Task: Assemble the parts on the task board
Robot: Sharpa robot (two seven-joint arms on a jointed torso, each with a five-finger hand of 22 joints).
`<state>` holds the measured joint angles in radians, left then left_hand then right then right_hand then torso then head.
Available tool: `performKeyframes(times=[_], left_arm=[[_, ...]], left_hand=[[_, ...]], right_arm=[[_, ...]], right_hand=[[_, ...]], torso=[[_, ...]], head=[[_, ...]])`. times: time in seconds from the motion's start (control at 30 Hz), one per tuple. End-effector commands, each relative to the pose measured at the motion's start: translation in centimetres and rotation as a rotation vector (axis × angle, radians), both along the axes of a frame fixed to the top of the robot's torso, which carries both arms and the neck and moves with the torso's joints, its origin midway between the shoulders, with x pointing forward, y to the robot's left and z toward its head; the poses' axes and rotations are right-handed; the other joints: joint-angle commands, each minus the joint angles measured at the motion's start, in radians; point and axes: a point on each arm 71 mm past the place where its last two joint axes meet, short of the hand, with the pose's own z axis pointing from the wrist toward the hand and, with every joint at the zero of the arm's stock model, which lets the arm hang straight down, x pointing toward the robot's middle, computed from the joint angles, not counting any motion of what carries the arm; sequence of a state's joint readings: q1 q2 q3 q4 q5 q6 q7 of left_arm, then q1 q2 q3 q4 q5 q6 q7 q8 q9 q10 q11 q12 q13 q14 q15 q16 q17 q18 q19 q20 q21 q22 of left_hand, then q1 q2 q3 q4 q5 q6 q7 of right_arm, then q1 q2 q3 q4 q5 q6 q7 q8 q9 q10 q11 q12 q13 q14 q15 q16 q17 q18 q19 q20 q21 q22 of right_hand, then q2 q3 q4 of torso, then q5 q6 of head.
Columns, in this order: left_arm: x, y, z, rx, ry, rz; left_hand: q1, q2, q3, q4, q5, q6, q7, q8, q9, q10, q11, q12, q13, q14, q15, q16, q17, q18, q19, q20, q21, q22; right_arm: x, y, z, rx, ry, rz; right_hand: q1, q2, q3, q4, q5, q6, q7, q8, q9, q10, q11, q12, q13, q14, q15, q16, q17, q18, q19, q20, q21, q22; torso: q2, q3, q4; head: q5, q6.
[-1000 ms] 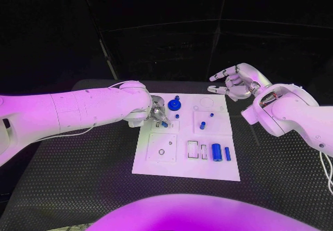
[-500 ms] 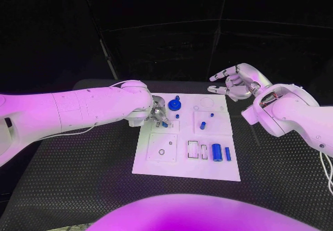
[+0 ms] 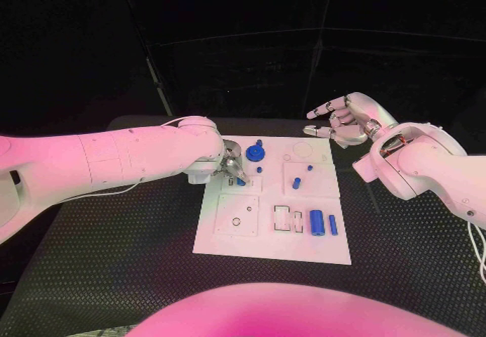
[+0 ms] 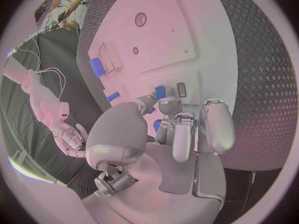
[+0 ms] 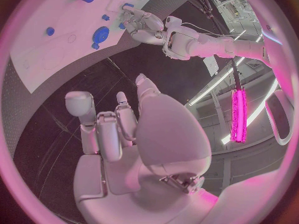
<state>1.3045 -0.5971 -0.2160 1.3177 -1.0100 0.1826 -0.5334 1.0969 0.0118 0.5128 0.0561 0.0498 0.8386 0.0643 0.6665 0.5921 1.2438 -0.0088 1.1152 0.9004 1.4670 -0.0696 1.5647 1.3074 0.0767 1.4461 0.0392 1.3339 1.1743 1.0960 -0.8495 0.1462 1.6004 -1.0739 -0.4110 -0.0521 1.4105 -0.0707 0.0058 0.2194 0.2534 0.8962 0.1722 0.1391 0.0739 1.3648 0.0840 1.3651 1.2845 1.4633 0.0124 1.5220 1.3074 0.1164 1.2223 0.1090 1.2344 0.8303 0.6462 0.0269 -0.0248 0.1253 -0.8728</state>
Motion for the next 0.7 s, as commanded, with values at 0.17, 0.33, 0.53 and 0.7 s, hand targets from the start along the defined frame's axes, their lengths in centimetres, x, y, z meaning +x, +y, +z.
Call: performKeyframes(times=[0.17, 0.33, 0.53, 0.7], left_arm=[[-0.27, -0.33, -0.43, 0.017, 0.047, -0.027], [-0.06, -0.45, -0.46, 0.018, 0.048, -0.025], [0.1, -0.66, -0.5, 0.021, 0.054, -0.027], [0.15, -0.8, -0.53, 0.024, 0.06, -0.032]], left_hand=[[-0.064, -0.007, 0.092, -0.06, 0.006, 0.009, -0.009, 0.006, -0.001, -0.001, -0.009, 0.001, -0.009, 0.103, -0.01, 0.004, 0.261, -0.001, 0.004, -0.009, -0.004, 0.002], [-0.083, -0.004, 0.092, -0.048, 0.006, 0.012, -0.01, 0.006, -0.001, 0.001, -0.01, 0.004, -0.008, 0.103, -0.011, 0.005, 0.261, -0.002, 0.005, -0.011, -0.003, 0.005], [-0.106, -0.01, 0.085, -0.036, 0.006, 0.017, -0.011, 0.008, -0.001, 0.004, -0.011, 0.009, -0.003, 0.104, -0.012, 0.005, 0.262, -0.002, 0.007, -0.012, -0.002, 0.008], [-0.116, -0.011, 0.08, -0.03, 0.006, 0.023, -0.013, 0.011, 0.0, 0.007, -0.012, 0.014, 0.001, 0.104, -0.013, 0.006, 0.263, -0.003, 0.009, -0.012, 0.001, 0.014]], right_arm=[[-0.04, 0.04, 0.16, 0.002, -0.002, 0.003], [-0.05, 0.05, 0.16, 0.002, -0.002, 0.003], [-0.05, 0.07, 0.16, 0.003, -0.002, 0.003], [-0.06, 0.08, 0.17, 0.003, -0.002, 0.003]], right_hand=[[-0.011, 0.003, -0.003, 0.005, 0.005, -0.005, -0.003, 0.004, -0.001, -0.004, -0.001, -0.006, 0.0, 0.078, -0.006, -0.005, 0.143, 0.017, -0.007, 0.003, -0.004, -0.003], [-0.011, 0.003, -0.003, 0.005, 0.005, -0.005, -0.003, 0.004, -0.001, -0.004, -0.001, -0.006, 0.0, 0.078, -0.006, -0.005, 0.143, 0.017, -0.007, 0.003, -0.004, -0.003], [-0.011, 0.003, -0.003, 0.005, 0.005, -0.005, -0.003, 0.004, -0.001, -0.004, -0.001, -0.006, 0.0, 0.078, -0.006, -0.005, 0.143, 0.017, -0.007, 0.003, -0.004, -0.003], [-0.011, 0.003, -0.003, 0.005, 0.005, -0.005, -0.003, 0.004, -0.001, -0.004, -0.001, -0.006, 0.0, 0.078, -0.006, -0.005, 0.143, 0.017, -0.007, 0.003, -0.004, -0.003]], torso=[[-0.001, 0.0004, 0.0001], [0.0, 0.0001, 0.0002], [0.0, -0.0003, 0.0002], [0.0, -0.0003, 0.0]], head=[[-0.003, 0.0], [-0.003, 0.0], [-0.005, 0.0], [-0.006, 0.0]])
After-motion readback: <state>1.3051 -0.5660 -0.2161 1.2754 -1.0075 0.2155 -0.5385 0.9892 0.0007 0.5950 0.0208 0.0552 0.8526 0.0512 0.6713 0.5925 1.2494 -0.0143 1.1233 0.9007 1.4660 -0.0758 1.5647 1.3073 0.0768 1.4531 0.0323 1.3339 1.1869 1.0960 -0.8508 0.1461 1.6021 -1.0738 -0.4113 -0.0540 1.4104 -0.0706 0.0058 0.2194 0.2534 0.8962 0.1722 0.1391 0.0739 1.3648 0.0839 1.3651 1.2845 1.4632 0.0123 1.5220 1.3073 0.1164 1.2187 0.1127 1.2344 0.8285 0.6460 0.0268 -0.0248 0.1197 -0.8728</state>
